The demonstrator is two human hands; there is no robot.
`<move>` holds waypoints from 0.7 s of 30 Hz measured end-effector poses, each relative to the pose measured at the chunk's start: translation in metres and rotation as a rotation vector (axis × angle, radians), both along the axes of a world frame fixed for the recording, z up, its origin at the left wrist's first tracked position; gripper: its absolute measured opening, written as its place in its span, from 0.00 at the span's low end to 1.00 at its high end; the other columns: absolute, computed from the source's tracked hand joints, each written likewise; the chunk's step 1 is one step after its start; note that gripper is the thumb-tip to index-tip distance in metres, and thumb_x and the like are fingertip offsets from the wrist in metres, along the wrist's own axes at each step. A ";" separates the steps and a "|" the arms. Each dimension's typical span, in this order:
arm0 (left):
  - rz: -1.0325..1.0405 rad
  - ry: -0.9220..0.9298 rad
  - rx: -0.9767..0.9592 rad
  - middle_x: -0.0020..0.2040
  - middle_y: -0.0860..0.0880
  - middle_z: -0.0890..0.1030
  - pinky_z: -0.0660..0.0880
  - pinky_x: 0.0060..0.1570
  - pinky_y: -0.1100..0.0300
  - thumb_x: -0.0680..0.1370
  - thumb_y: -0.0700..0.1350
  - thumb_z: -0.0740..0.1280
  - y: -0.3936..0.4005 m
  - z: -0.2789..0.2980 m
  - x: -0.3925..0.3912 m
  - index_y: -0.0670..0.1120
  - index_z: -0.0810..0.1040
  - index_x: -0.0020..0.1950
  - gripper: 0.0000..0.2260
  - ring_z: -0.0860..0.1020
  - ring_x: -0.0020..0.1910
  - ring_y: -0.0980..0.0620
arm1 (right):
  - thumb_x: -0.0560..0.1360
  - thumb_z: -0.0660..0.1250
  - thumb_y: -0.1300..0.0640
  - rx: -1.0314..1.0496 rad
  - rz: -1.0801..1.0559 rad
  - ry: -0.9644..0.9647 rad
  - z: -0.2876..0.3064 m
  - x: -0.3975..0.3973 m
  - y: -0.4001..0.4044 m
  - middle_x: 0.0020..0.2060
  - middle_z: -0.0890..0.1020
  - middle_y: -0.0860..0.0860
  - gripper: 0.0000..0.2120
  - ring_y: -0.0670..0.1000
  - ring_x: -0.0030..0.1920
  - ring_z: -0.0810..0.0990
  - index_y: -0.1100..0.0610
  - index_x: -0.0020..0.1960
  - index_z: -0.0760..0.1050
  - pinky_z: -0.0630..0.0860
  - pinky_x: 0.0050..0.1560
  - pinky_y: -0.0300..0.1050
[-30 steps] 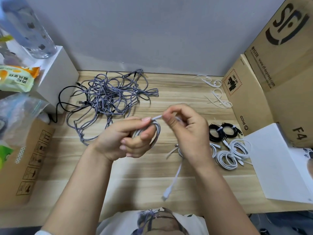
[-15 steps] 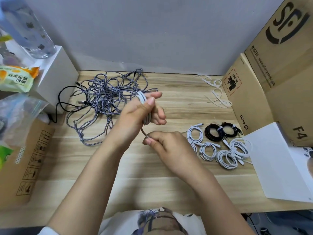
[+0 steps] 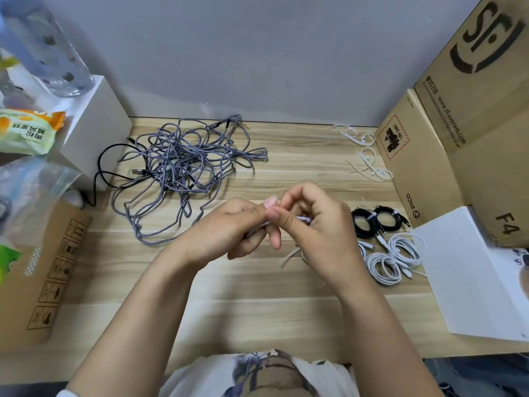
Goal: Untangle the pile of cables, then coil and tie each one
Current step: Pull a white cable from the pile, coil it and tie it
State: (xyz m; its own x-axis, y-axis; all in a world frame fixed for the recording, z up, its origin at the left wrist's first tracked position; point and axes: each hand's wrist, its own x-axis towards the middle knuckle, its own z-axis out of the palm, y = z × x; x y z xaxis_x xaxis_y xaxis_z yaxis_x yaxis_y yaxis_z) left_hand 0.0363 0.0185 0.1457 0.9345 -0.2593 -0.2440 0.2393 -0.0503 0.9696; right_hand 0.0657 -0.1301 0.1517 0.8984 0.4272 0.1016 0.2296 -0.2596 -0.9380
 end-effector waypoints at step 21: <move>-0.101 0.050 -0.643 0.14 0.56 0.59 0.65 0.21 0.69 0.76 0.62 0.57 -0.029 0.006 0.006 0.50 0.72 0.21 0.27 0.58 0.13 0.54 | 0.70 0.71 0.55 0.442 0.119 0.396 0.004 -0.002 0.006 0.20 0.76 0.58 0.19 0.67 0.22 0.76 0.56 0.22 0.75 0.74 0.21 0.45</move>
